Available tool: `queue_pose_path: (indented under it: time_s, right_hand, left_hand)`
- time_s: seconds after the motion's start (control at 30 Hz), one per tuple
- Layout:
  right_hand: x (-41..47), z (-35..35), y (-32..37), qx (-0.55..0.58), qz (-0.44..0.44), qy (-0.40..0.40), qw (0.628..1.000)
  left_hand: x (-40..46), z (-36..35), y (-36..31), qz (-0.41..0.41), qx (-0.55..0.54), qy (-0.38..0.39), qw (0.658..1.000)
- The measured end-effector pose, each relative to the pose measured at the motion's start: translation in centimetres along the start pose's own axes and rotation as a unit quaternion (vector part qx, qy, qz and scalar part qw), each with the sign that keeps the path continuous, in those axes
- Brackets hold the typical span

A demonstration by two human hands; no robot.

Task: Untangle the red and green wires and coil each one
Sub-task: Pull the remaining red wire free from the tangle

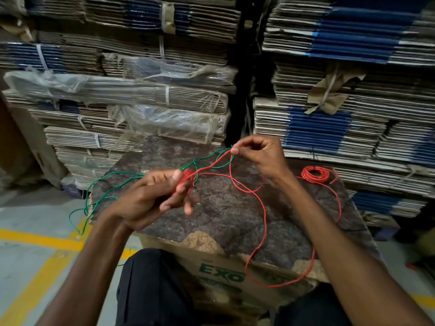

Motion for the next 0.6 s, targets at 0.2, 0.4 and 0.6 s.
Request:
queue_pose_path:
  time_s: [0.2, 0.4, 0.6]
  right_hand:
    - [-1.2, 1.4, -3.1, -0.003, -0.089, -0.020, 0.996]
    - [-4.3, 0.8, -4.6, -0.074, -0.096, 0.059, 0.991]
    - [-7.1, -1.6, -4.6, -0.101, -0.095, 0.146, 0.979]
  left_hand:
    - [0.0, 1.1, 0.1, -0.019, -0.383, 0.093, 0.919]
    - [2.5, 2.6, 0.2, -0.094, -0.399, 0.006, 0.912]
    - [6.0, 2.7, -2.1, -0.134, -0.250, -0.159, 0.946]
Point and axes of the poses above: each hand's wrist, its own x-axis towards the middle knuckle, its own z-axis out of the back of the hand, y = z × x, the point moved 2 cm from there along x, towards the middle knuckle, and after that the axes turned 12 degrees about -y, right-handed, at the moved point
